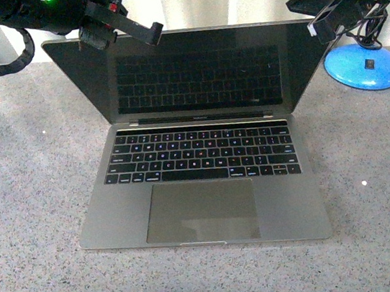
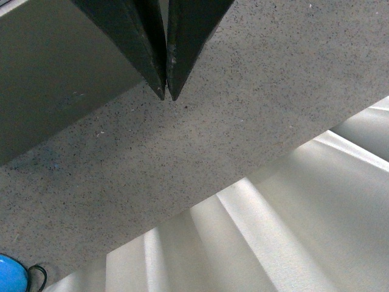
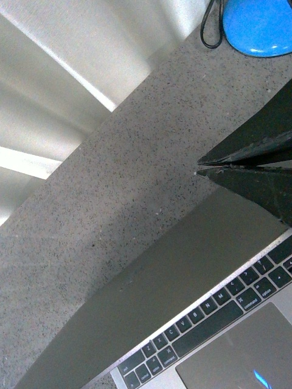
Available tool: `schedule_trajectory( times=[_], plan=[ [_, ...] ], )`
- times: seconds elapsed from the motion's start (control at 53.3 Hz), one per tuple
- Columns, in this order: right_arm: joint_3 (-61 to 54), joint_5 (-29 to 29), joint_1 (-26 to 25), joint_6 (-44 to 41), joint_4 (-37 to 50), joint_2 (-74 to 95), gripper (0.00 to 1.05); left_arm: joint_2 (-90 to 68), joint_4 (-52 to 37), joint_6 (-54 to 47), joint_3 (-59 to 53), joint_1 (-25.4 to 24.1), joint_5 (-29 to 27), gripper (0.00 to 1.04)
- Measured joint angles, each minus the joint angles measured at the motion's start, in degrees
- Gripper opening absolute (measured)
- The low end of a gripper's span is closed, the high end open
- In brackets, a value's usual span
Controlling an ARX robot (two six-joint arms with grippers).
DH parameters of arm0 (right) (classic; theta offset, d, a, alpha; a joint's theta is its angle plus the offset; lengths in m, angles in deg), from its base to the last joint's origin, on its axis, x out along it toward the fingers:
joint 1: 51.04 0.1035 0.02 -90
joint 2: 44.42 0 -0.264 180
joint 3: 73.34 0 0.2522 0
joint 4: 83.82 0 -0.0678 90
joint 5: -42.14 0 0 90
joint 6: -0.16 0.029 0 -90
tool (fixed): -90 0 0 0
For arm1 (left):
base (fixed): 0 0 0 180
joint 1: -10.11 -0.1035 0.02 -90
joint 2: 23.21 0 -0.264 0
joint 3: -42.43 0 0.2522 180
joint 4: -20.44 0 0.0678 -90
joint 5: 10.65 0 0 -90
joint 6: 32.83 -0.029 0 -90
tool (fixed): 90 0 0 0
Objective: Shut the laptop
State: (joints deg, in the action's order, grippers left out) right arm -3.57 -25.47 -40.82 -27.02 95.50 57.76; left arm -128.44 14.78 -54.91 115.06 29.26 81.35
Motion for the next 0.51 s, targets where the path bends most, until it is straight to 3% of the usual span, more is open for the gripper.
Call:
schedule_trajectory(
  times=[0.507],
  plan=[
    [-7.7, 0.0, 0.9, 2.3, 2.8, -2.6, 0.01, 1.9, 1.0, -0.3, -6.3, 1.2, 2.6, 0.04]
  ],
)
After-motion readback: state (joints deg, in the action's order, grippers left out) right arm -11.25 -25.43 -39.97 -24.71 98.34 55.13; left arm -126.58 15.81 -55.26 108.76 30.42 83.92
